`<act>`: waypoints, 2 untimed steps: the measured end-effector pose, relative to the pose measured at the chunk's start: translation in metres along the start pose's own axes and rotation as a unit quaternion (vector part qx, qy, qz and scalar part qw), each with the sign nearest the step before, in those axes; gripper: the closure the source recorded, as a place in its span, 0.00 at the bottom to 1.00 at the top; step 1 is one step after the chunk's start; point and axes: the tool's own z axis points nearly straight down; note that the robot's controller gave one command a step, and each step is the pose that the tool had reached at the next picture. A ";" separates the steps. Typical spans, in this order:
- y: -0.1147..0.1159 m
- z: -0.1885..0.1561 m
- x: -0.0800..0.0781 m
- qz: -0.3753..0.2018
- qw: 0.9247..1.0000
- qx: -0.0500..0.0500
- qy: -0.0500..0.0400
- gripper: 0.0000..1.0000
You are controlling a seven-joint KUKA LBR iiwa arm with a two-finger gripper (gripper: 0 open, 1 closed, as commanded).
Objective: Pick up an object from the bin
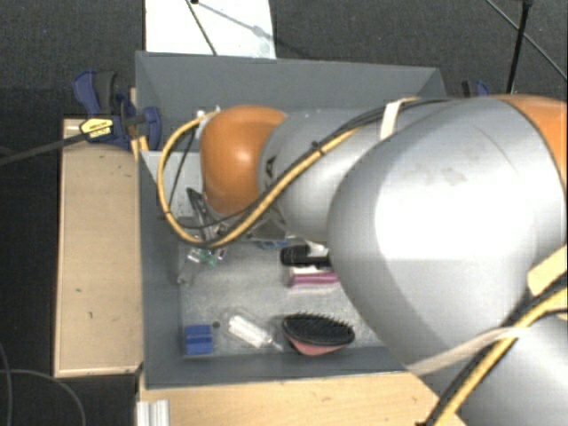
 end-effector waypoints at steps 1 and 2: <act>0.001 -0.001 -0.001 0.001 1.000 0.002 0.002 0.00; 0.004 0.003 -0.004 0.106 0.994 0.003 0.002 0.00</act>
Offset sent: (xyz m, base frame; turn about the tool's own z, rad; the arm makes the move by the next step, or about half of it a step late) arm 0.0000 0.0000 0.0000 0.0000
